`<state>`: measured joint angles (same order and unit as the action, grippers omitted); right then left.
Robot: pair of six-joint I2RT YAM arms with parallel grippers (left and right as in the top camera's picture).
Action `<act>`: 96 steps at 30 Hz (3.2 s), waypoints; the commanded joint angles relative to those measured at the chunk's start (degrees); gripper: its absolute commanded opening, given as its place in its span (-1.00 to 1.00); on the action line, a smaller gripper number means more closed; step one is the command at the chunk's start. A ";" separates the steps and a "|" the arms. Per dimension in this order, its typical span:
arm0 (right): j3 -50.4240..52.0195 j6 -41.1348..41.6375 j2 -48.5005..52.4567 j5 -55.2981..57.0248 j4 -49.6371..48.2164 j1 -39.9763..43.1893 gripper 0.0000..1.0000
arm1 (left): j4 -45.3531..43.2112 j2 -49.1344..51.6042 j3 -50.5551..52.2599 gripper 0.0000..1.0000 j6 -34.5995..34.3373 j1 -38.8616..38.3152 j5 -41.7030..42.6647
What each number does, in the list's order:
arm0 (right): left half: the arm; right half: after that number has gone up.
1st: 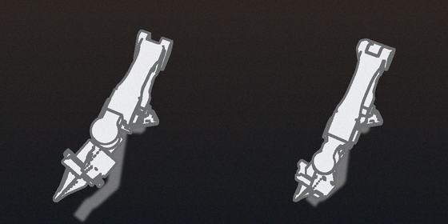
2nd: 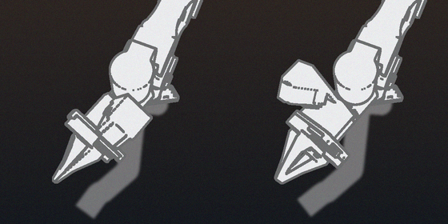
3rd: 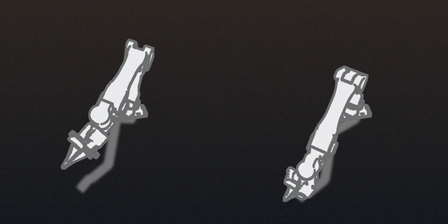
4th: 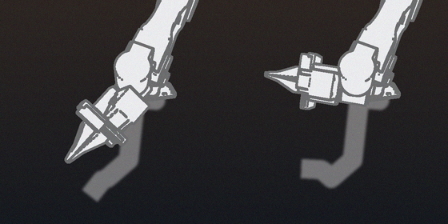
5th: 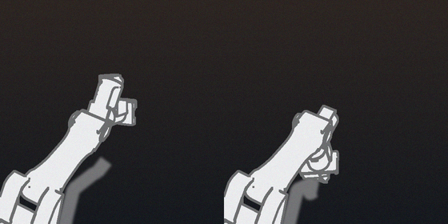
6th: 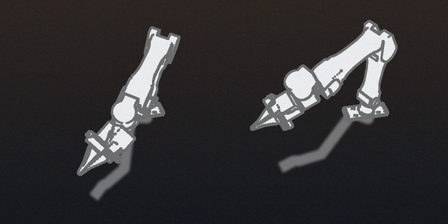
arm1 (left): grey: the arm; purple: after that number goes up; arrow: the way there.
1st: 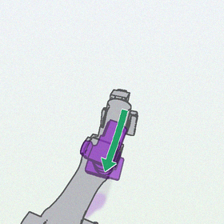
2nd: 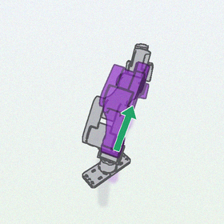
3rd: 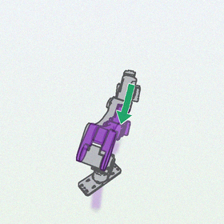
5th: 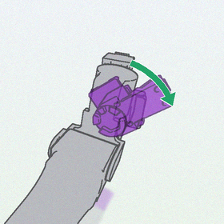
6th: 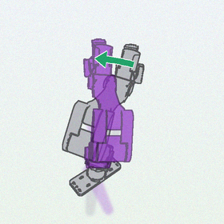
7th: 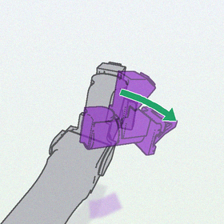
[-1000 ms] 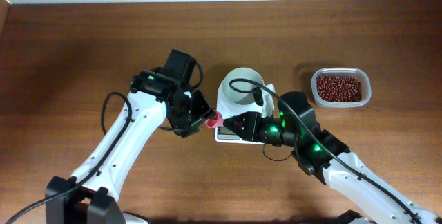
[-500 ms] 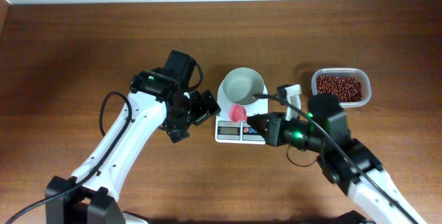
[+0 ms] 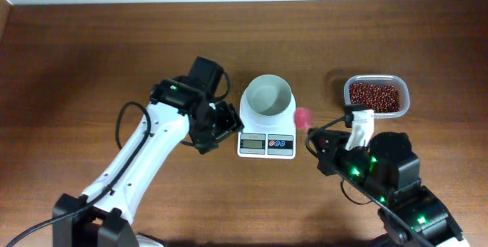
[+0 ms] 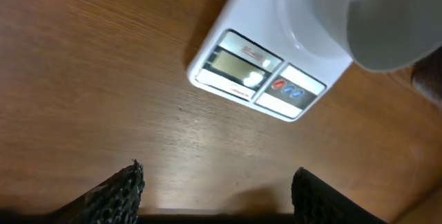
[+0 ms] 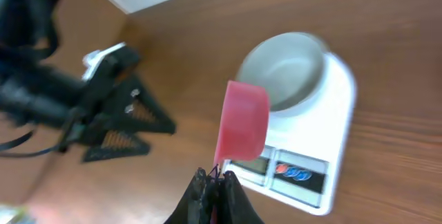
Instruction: Scoop and weigh 50g on scale
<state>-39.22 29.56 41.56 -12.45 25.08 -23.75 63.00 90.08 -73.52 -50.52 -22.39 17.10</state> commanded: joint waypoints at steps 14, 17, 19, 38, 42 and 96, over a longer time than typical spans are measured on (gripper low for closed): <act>-0.66 -1.07 -1.73 17.33 -1.75 0.26 -0.92 | -1.27 -0.74 -0.57 -0.59 0.07 -17.35 -21.64; -0.66 -1.07 -1.73 17.99 -1.73 0.26 -0.92 | -1.27 -0.74 -0.57 -0.63 0.09 -20.04 -27.54; -0.66 -1.07 -1.73 19.15 -1.75 0.26 -0.92 | -1.27 -0.74 -0.57 -0.63 0.07 -20.83 -30.01; -0.66 -1.05 -0.85 28.35 -9.90 0.26 -0.92 | -6.56 8.13 -0.50 -1.00 7.37 -23.71 -33.86; -0.66 -1.05 -0.81 28.79 -9.73 0.26 -0.92 | -7.04 10.36 -0.46 -1.00 8.11 -25.38 -34.07; -22.80 -8.35 34.99 -1.92 16.28 30.25 -0.92 | -23.52 20.17 1.38 -1.00 27.28 -29.49 -33.03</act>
<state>-60.84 21.87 76.95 -13.65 41.58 6.09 39.66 109.54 -72.90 -23.97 -51.83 -15.66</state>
